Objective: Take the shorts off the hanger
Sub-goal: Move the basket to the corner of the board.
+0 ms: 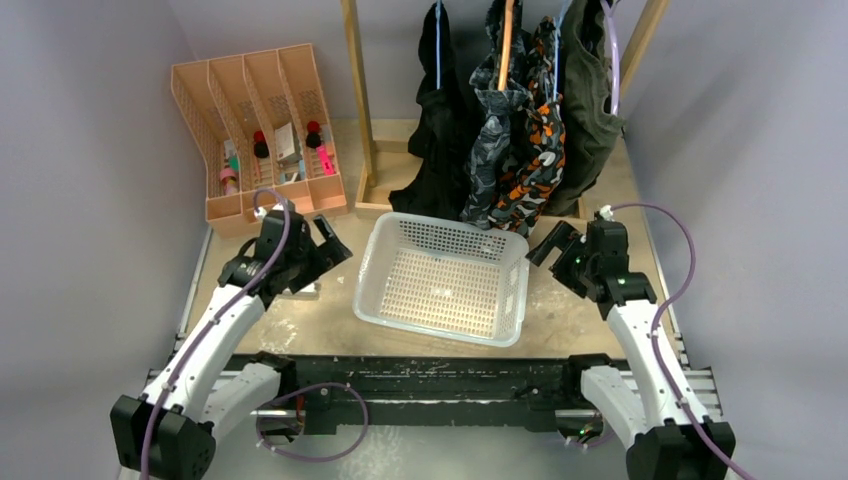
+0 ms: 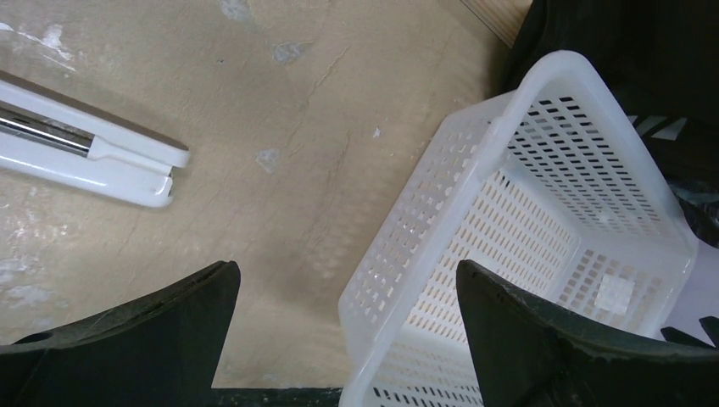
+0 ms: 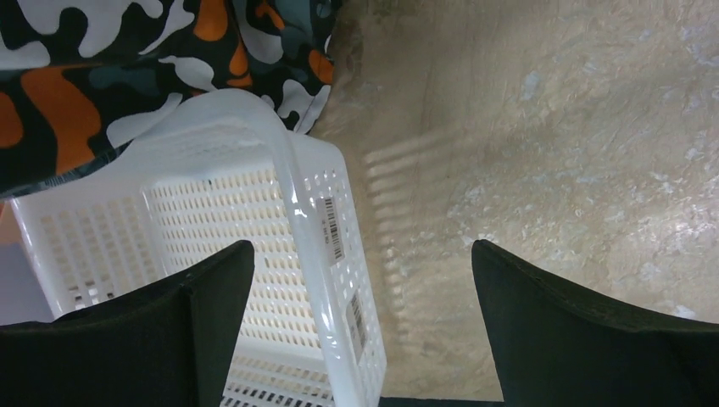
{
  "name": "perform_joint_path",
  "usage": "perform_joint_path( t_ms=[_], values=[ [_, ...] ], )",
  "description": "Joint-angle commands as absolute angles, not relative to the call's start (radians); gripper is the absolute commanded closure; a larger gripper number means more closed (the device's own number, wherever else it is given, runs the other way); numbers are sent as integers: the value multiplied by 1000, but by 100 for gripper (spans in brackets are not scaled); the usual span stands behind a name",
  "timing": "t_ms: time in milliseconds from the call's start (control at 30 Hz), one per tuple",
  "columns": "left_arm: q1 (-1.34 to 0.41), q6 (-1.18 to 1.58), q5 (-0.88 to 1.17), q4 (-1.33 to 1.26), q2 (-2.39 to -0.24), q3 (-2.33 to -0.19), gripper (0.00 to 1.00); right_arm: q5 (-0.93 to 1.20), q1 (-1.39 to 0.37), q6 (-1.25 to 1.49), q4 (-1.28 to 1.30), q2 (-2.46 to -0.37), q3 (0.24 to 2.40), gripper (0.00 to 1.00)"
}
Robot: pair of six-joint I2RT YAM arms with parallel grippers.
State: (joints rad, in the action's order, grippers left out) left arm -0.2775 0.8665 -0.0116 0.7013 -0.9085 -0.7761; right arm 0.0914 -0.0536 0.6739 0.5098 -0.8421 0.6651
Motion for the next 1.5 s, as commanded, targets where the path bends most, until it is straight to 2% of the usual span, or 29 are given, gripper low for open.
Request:
perform_joint_path(
  t_ms=[0, 100, 233, 467, 600, 733, 800, 933, 1100, 1233, 1333, 1467],
  values=[
    [-281, 916, -30, 564, -949, -752, 0, 65, -57, 723, 425, -868, 644, 1],
    [-282, 882, -22, 529, -1015, -748, 1, 29, -57, 728, 473, -935, 656, 1],
    [-283, 877, 154, 396, -1114, -718, 1, 23, -57, 734, 537, -972, 695, 0],
    [-344, 932, 236, 269, -1111, -669, 6, 22, -57, 694, 634, -770, 789, 1],
    [-382, 972, 243, 215, -1081, -627, 8, 126, -57, 685, 650, -648, 836, 1],
    [-428, 993, 241, 172, -1083, -610, 10, 160, -57, 684, 657, -597, 878, 1],
    [-469, 1007, 237, 142, -1095, -609, 11, 242, -57, 665, 638, -581, 880, 1],
    [-627, 1044, 161, 71, -1157, -665, 12, 315, -57, 664, 644, -560, 879, 1],
    [-840, 1113, -6, 12, -1273, -752, 11, 241, -57, 660, 713, -556, 894, 1],
    [-934, 1177, -39, -131, -1362, -775, 10, 239, -57, 625, 733, -567, 925, 1],
    [-958, 1170, -119, -42, -1338, -793, 10, 275, -57, 599, 747, -576, 942, 1],
    [-958, 1146, -304, 185, -1170, -771, 7, 351, -57, 574, 739, -592, 887, 2]
  ],
)
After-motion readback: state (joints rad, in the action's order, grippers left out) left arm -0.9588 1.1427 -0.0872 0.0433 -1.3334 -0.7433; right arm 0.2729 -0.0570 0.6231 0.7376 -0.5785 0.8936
